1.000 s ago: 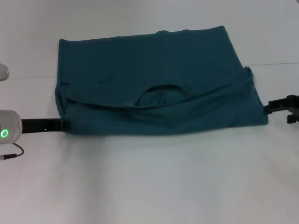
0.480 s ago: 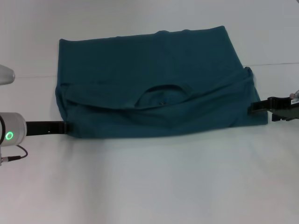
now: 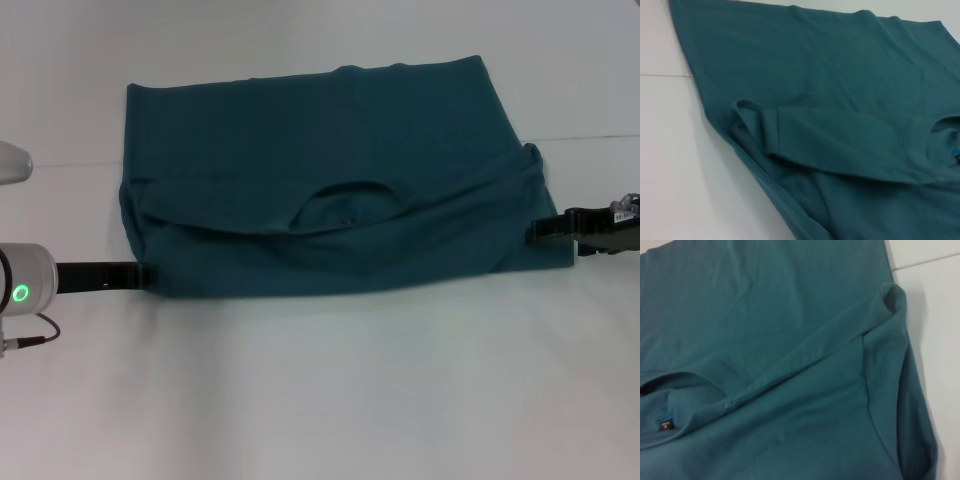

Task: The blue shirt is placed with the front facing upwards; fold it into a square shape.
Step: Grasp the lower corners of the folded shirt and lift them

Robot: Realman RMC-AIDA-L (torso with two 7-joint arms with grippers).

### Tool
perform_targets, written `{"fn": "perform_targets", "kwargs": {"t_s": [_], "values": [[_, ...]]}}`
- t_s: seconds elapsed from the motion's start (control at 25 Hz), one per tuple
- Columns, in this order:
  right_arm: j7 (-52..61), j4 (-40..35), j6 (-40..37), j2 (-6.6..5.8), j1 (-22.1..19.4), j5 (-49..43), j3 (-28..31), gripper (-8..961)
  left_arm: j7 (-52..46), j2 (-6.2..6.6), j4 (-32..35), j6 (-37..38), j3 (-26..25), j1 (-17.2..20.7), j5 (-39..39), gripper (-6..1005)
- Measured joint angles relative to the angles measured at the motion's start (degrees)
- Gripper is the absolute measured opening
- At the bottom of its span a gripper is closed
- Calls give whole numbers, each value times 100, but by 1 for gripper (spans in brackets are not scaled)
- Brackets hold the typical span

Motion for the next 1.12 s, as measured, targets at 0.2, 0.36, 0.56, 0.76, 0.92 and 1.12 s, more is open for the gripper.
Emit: {"fn": "perform_targets", "kwargs": {"t_s": [0.2,0.36,0.56,0.76,0.92,1.12], "values": [[4,58,194,36,-24,-24,-52,899,0,0,0,12,0,0,0,12],[66,84,232,116,8,-326,-59,894,-2,0,-1,29,0,-14,0,12],[-115,-3,239,219,-18,-385,-65,828,-21,0,-50,51,0,-11,0,12],[-237,-322,101,332,-105,-367,-67,574,-5,28,-68,117,0,21,-127,12],[-270,-687,-63,413,-236,-352,-45,486,0,71,-71,161,0,56,-247,12],[-340,-955,-174,498,-442,-227,-16,375,10,113,-78,254,1,96,-279,12]]}}
